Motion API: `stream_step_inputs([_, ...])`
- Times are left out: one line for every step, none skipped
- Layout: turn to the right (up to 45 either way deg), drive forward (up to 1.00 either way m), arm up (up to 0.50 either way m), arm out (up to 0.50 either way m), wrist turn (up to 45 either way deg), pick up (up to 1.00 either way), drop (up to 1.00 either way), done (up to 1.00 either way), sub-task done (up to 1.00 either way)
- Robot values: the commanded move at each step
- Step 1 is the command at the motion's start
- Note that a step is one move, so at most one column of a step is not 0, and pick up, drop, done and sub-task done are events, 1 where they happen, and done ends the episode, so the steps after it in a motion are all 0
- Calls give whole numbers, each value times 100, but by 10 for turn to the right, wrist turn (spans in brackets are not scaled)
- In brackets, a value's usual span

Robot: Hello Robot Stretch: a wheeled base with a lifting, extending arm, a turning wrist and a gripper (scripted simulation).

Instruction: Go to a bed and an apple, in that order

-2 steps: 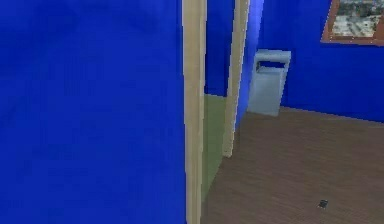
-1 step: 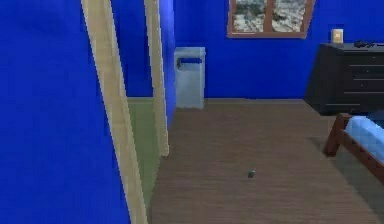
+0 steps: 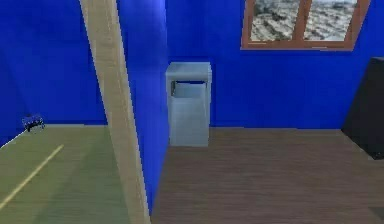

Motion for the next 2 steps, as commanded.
stream_step_inputs([0, 5, 0, 0, 0, 0, 0, 0, 0])
stream_step_inputs([-450, 0, 0, 0, 0, 0, 0, 0, 0])
